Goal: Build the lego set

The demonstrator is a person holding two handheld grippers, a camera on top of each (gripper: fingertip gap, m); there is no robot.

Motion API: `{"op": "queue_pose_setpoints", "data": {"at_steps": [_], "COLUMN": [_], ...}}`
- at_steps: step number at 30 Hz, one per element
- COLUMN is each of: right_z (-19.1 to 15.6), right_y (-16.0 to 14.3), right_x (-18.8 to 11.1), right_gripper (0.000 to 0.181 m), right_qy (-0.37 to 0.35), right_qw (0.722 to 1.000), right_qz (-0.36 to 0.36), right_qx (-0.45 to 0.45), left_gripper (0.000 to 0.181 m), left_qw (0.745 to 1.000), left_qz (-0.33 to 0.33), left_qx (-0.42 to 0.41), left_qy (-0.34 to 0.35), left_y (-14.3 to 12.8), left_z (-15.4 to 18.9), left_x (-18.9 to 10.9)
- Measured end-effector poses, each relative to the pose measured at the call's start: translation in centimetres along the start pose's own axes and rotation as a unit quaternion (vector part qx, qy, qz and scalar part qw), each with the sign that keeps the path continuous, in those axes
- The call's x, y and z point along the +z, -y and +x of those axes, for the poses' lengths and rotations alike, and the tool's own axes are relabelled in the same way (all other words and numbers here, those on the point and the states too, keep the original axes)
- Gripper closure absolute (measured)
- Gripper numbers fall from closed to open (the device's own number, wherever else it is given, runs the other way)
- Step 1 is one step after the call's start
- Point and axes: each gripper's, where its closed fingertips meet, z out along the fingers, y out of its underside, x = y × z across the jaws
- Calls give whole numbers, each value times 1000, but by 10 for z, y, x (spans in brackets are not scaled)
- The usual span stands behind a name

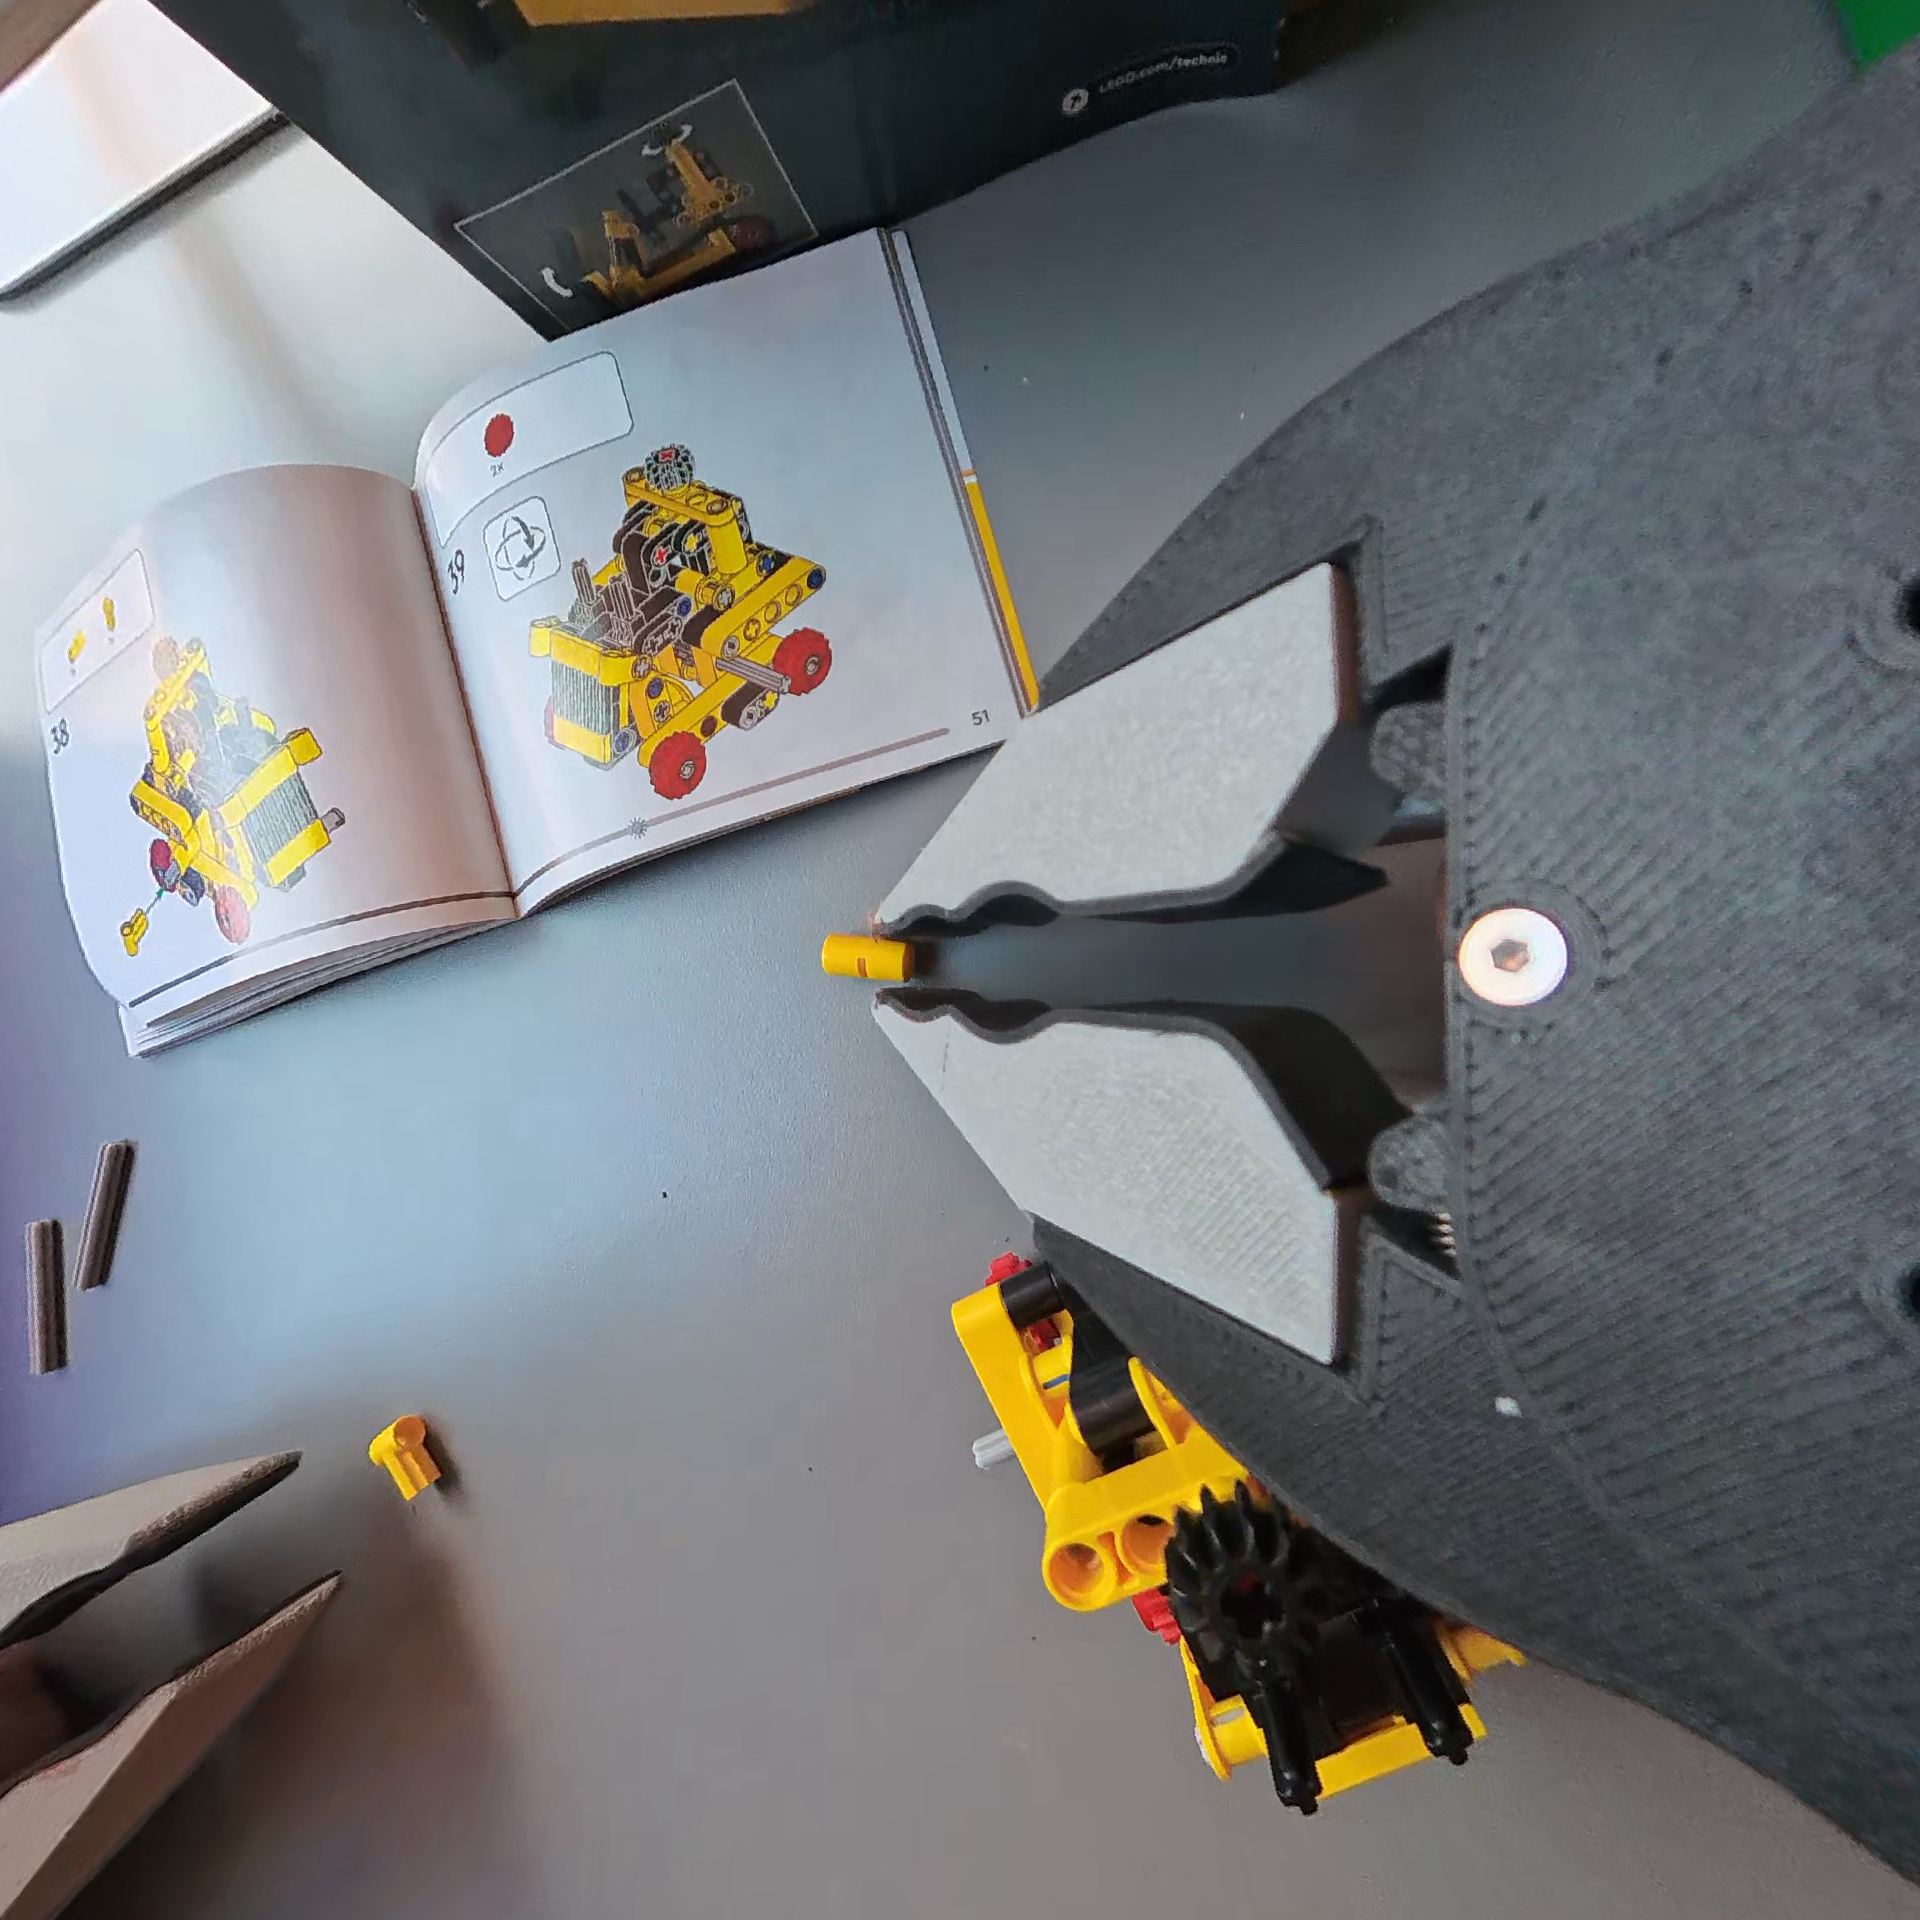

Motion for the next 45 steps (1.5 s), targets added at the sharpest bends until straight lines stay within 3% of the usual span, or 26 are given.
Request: {"op": "queue_pose_setpoints", "data": {"at_steps": [16,28,32,35,45], "right_z": [-1,-18,-20,-27,-56], "right_y": [0,16,22,23,19], "right_x": [0,4,2,0,-4], "right_gripper": [177,176,177,176,176], "right_qy": [4,43,43,60,103], "right_qw": [1000,998,992,972,844], "right_qz": [0,10,-72,-189,-507], "right_qx": [0,-39,-93,-125,-142], "left_gripper": [158,168,168,168,168], "left_qw": [999,999,999,999,997], "left_qz": [-36,-40,-41,-41,-43], "left_qx": [-10,-3,10,20,54], "left_qy": [0,0,5,13,35], "left_y": [-2,-2,-2,-2,-6], "left_z": [2,3,4,5,7], "left_x": [16,19,19,18,14]}}
